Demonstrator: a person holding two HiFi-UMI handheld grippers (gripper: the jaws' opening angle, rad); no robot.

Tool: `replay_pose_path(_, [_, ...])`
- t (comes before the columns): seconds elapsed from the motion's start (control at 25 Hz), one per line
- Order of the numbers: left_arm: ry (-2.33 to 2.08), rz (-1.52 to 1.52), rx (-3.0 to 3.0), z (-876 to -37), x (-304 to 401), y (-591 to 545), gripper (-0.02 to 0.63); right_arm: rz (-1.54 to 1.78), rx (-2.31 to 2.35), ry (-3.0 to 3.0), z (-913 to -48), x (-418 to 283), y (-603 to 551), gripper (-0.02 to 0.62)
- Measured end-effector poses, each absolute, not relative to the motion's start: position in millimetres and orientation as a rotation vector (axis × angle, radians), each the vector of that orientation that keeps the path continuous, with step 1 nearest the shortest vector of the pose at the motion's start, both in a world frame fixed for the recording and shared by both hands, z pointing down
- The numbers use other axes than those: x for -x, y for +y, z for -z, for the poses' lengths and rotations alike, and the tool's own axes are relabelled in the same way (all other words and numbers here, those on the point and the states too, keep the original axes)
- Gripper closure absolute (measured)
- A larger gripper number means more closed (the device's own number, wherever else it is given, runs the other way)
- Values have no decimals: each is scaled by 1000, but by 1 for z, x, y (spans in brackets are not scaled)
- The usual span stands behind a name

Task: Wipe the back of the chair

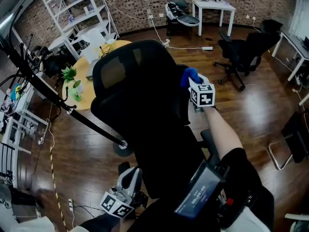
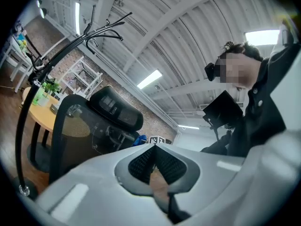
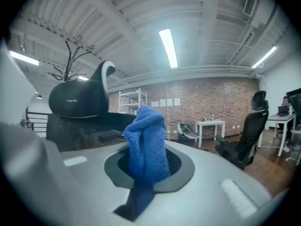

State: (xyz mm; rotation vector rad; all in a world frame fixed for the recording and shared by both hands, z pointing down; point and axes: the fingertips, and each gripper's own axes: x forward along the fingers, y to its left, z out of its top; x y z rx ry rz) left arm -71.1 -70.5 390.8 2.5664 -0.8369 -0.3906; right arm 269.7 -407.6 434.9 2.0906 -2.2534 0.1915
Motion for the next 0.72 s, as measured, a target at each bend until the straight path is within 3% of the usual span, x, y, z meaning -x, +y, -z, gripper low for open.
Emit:
replay_pose_path(0.16, [-790,389,-2576,-392,60,-73,603,-294,-2369,-1954,-448,-347,-382,560])
replay_pose_path(0.28, [-781,398,-2569,-392,59,-77,603,-272,-2464,-1953,-443,-358,-366,560])
replay_pose_path(0.44, [-783,404,-2559,-395,69,-77,603,-237,-2347,-2031,-453,-312,-370,560])
replay_pose_path(0.72, [-917,428,-2512,-397,111,-67,603,-229,-1973,-2231,-493,-160,-393,560])
